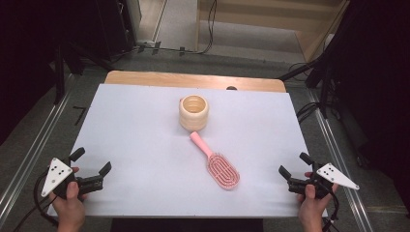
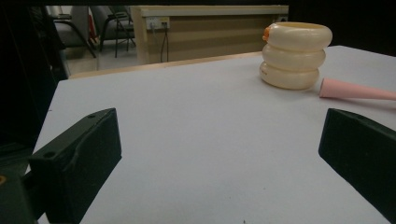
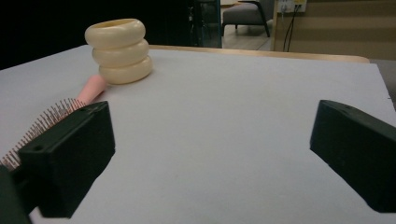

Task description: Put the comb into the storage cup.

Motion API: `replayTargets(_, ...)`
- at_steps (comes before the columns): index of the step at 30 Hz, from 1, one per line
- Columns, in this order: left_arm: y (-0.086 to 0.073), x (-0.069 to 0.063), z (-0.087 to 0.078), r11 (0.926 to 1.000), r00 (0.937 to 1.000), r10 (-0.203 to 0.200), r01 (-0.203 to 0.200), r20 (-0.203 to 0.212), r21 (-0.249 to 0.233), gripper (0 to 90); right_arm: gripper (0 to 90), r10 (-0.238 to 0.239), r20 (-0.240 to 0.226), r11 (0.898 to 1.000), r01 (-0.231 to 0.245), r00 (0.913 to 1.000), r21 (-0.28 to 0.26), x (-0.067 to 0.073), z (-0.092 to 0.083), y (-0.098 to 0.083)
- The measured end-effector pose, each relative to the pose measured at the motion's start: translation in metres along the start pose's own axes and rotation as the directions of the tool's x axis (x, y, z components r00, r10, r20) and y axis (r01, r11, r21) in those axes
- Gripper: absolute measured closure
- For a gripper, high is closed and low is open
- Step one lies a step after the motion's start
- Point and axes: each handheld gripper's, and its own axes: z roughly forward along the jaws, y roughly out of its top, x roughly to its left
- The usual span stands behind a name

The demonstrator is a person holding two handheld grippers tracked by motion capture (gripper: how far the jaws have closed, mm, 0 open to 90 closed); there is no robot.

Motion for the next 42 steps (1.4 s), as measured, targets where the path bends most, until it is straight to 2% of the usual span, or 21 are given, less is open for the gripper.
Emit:
replayTargets(1, 0.0, 0.0, 0.0, 1.0, 1.0, -0.002, 0.002, -0.001, 0.001, 0.0, 9.7, -0.004, 0.001, 1.0, 0.004, 1.0, 0.0, 0.0, -0.001, 0.0)
replayTargets(6, 0.0, 0.0, 0.001, 1.0, 1.0, -0.006, 0.006, 0.002, 0.002, 0.0, 15.4, -0.018, -0.008, 0.999, 0.018, 0.9998, 0.028, 0.005, 0.001, 0.003)
replayTargets(8, 0.0, 0.0, 0.001, 1.0, 1.0, -0.006, 0.006, 0.007, 0.002, 0.0, 21.9, -0.025, 0.008, 0.998, 0.024, 0.9997, 0.055, 0.007, 0.004, 0.005)
replayTargets(12, 0.0, 0.0, 0.001, 0.9999, 0.9998, -0.012, 0.012, 0.013, 0.004, 0.0, 45.4, -0.025, 0.022, 0.997, 0.023, 0.9995, 0.08, 0.014, 0.011, 0.013)
replayTargets(13, 0.0, 0.0, 0.001, 0.9999, 0.9998, -0.012, 0.012, 0.013, 0.004, 0.0, 45.4, -0.025, 0.022, 0.997, 0.023, 0.9995, 0.08, 0.014, 0.011, 0.013)
replayTargets(14, 0.0, 0.0, 0.001, 0.9999, 0.9998, -0.012, 0.012, 0.013, 0.006, 0.0, 51.7, -0.023, 0.015, 0.996, 0.022, 0.9996, 0.085, 0.017, 0.012, 0.015)
replayTargets(15, 0.0, 0.0, 0.001, 0.9999, 0.9999, -0.012, 0.012, 0.012, 0.006, 0.0, 61.5, -0.053, 0.007, 0.992, 0.052, 0.9986, 0.116, 0.023, 0.016, 0.021)
replayTargets(16, 0.0, 0.0, 0.001, 0.9999, 0.9998, -0.012, 0.012, 0.013, 0.005, 0.0, 65.3, -0.075, -0.004, 0.988, 0.074, 0.9972, 0.133, 0.026, 0.018, 0.024)
replayTargets(17, 0.0, 0.0, 0.001, 0.9999, 0.9998, -0.013, 0.013, 0.013, 0.005, 0.0, 65.3, -0.075, -0.004, 0.988, 0.074, 0.9972, 0.133, 0.026, 0.018, 0.024)
replayTargets(18, -0.001, 0.0, 0.001, 0.9999, 0.9998, -0.012, 0.012, 0.013, 0.004, 0.0, 72.8, -0.079, -0.026, 0.986, 0.082, 0.9966, 0.147, 0.032, 0.022, 0.03)
replayTargets(22, -0.001, 0.0, 0.002, 0.9999, 0.9997, -0.011, 0.011, 0.021, 0.01, 0.0, 82.4, -0.073, -0.067, 0.985, 0.082, 0.9951, 0.149, 0.039, 0.026, 0.038)
replayTargets(24, -0.001, 0.0, 0.001, 0.9999, 0.9996, -0.006, 0.006, 0.026, 0.008, 0.0, 88.0, -0.095, -0.113, 0.977, 0.115, 0.989, 0.179, 0.048, 0.034, 0.047)
replayTargets(30, -0.001, 0.0, 0.001, 0.9999, 0.9996, -0.005, 0.005, 0.026, 0.01, 0.0, 88.2, -0.111, -0.175, 0.967, 0.147, 0.9784, 0.206, 0.06, 0.047, 0.059)
replayTargets(31, -0.001, 0.0, 0.001, 1.0, 0.9996, -0.005, 0.005, 0.026, 0.008, 0.0, 88.2, -0.107, -0.187, 0.963, 0.149, 0.9764, 0.225, 0.065, 0.054, 0.064)
replayTargets(33, -0.001, 0.0, 0.001, 1.0, 0.9996, -0.004, 0.004, 0.027, 0.009, 0.0, 88.2, -0.116, -0.187, 0.96, 0.158, 0.9755, 0.23, 0.067, 0.057, 0.066)
replayTargets(35, -0.001, 0.0, 0.001, 1.0, 0.9996, -0.004, 0.004, 0.028, 0.008, 0.0, 88.2, -0.126, -0.201, 0.952, 0.176, 0.9713, 0.249, 0.073, 0.066, 0.071)
replayTargets(36, -0.001, 0.0, 0.001, 1.0, 0.9996, -0.004, 0.004, 0.029, 0.008, 0.0, 88.3, -0.139, -0.22, 0.944, 0.196, 0.9657, 0.266, 0.078, 0.074, 0.075)
replayTargets(37, -0.001, 0.0, 0.001, 1.0, 0.9996, -0.005, 0.005, 0.029, 0.006, 0.0, 88.3, -0.139, -0.22, 0.944, 0.196, 0.9657, 0.266, 0.078, 0.074, 0.075)
replayTargets(38, -0.001, 0.0, 0.001, 1.0, 0.9996, -0.005, 0.005, 0.028, 0.007, 0.0, 88.3, -0.168, -0.234, 0.929, 0.233, 0.9576, 0.287, 0.085, 0.084, 0.079)
replayTargets(39, -0.001, 0.0, 0.001, 1.0, 0.9996, -0.004, 0.004, 0.029, 0.007, 0.0, 88.3, -0.168, -0.234, 0.929, 0.233, 0.9576, 0.287, 0.085, 0.084, 0.079)
replayTargets(42, -0.001, 0.0, 0.001, 1.0, 0.9995, -0.005, 0.005, 0.03, 0.005, 0.0, 88.3, -0.168, -0.27, 0.913, 0.253, 0.9482, 0.321, 0.095, 0.102, 0.085)
